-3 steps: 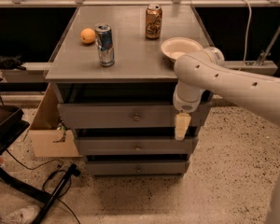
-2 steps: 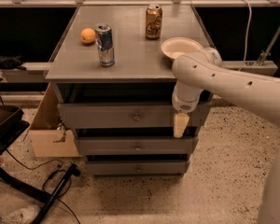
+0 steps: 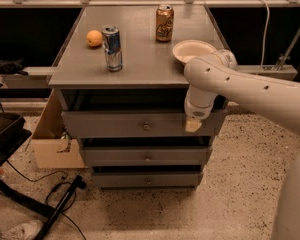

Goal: Open top drawer

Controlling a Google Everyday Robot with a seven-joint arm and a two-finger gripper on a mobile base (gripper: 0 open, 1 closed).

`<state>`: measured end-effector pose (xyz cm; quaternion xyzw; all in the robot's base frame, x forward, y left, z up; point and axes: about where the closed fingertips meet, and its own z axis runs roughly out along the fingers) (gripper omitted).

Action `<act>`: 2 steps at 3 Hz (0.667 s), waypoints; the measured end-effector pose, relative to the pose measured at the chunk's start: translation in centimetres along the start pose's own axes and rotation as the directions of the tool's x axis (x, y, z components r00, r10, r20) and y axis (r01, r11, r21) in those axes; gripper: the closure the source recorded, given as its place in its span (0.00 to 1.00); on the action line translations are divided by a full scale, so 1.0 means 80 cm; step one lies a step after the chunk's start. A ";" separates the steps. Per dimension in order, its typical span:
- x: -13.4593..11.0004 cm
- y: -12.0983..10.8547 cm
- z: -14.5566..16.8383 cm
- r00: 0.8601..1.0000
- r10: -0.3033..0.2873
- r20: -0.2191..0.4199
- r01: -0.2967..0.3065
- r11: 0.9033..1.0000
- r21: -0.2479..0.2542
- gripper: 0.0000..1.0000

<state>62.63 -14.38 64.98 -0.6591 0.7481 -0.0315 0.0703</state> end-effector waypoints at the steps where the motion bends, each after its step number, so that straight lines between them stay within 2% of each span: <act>1: -0.001 -0.002 -0.005 1.000 0.000 0.000 0.000 1.000 0.000 0.86; 2: 0.002 0.003 -0.008 1.000 -0.006 -0.001 0.006 1.000 -0.011 1.00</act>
Offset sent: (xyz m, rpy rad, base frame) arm -0.0921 -0.0408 0.0326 -0.0880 0.1623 0.1260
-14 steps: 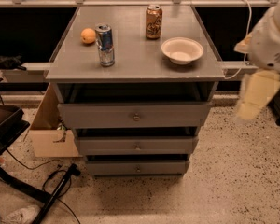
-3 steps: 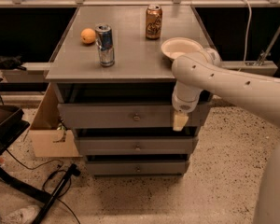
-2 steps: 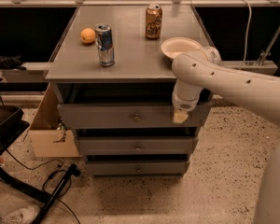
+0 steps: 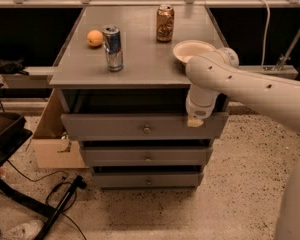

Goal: Open top drawer

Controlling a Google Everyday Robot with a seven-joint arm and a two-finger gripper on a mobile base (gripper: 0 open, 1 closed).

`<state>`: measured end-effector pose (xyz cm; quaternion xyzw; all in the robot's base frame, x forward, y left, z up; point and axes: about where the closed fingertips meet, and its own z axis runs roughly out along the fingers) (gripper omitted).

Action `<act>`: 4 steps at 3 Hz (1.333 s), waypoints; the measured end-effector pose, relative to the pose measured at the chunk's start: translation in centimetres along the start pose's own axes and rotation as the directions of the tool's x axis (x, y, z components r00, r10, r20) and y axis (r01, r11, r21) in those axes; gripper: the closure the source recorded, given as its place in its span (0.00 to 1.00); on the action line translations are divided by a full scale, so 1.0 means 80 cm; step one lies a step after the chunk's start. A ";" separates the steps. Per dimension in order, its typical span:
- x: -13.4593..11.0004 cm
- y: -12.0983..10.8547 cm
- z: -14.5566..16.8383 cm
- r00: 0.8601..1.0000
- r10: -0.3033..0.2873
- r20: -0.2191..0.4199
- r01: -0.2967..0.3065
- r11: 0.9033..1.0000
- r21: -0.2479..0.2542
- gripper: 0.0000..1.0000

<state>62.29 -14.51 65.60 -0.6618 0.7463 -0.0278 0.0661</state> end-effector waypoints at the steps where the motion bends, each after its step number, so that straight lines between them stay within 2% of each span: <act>1: -0.001 -0.002 -0.006 1.000 0.000 0.000 0.000 1.000 0.000 1.00; 4: -0.003 -0.007 -0.014 1.000 0.000 0.000 0.000 1.000 0.000 1.00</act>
Offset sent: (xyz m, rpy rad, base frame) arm -0.2566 -0.1018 0.0686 -0.0603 0.4839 0.1564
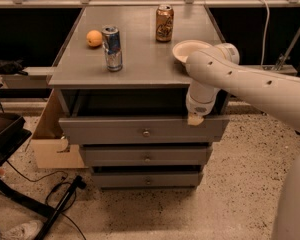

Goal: Open top drawer

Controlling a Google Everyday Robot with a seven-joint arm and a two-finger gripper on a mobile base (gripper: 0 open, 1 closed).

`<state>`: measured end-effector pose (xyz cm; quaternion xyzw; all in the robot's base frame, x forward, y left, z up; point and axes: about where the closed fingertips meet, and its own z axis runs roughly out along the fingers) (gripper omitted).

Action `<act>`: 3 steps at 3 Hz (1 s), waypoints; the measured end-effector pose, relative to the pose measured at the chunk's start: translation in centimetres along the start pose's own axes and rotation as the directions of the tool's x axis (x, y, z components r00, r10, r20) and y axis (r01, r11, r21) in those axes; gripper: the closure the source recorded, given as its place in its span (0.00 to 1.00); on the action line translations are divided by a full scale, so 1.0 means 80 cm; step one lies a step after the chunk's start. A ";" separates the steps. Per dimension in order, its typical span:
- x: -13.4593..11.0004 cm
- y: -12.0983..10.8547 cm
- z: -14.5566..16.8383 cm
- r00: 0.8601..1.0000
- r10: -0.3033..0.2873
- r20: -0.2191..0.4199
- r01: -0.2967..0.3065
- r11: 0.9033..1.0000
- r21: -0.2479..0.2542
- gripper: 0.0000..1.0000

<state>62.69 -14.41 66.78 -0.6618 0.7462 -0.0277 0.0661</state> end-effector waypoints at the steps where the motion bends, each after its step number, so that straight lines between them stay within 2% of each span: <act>1: 0.004 0.007 -0.003 1.000 0.002 -0.003 -0.002 1.000 -0.014 1.00; 2: 0.012 0.022 -0.009 1.000 0.005 -0.008 -0.006 0.999 -0.040 1.00; 3: 0.012 0.021 -0.012 1.000 0.005 -0.008 -0.006 0.999 -0.040 1.00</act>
Offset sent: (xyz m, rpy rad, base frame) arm -0.3777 -0.1385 0.0966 -0.0316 0.6745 -0.0659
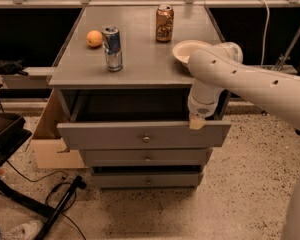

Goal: Open top drawer

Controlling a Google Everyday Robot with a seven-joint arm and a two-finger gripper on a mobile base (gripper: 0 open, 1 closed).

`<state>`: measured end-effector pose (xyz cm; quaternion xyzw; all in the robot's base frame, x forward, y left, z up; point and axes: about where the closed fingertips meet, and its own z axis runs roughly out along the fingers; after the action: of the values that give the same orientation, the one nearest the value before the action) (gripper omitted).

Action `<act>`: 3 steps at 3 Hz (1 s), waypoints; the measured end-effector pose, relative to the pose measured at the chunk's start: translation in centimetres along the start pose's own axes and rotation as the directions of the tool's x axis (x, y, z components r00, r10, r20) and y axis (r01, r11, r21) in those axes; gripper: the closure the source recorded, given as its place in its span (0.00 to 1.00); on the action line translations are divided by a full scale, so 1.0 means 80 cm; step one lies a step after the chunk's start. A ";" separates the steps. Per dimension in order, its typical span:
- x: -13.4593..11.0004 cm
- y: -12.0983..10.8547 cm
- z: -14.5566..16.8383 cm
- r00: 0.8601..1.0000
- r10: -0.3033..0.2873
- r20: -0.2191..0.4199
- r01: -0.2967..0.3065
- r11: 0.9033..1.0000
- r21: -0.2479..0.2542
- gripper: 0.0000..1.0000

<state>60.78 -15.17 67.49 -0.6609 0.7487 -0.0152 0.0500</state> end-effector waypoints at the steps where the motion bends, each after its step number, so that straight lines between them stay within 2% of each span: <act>1: 0.006 0.012 -0.003 1.000 0.003 -0.003 -0.003 1.000 -0.024 1.00; 2: 0.007 0.029 -0.013 1.000 -0.014 0.005 0.014 0.999 -0.051 1.00; 3: 0.007 0.029 -0.014 1.000 -0.014 0.005 0.014 0.999 -0.051 1.00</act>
Offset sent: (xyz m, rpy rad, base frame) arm -0.3729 -0.1257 0.0797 0.0211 0.7046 -0.0631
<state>58.36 -15.47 68.35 -0.6671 0.7441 0.0051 0.0348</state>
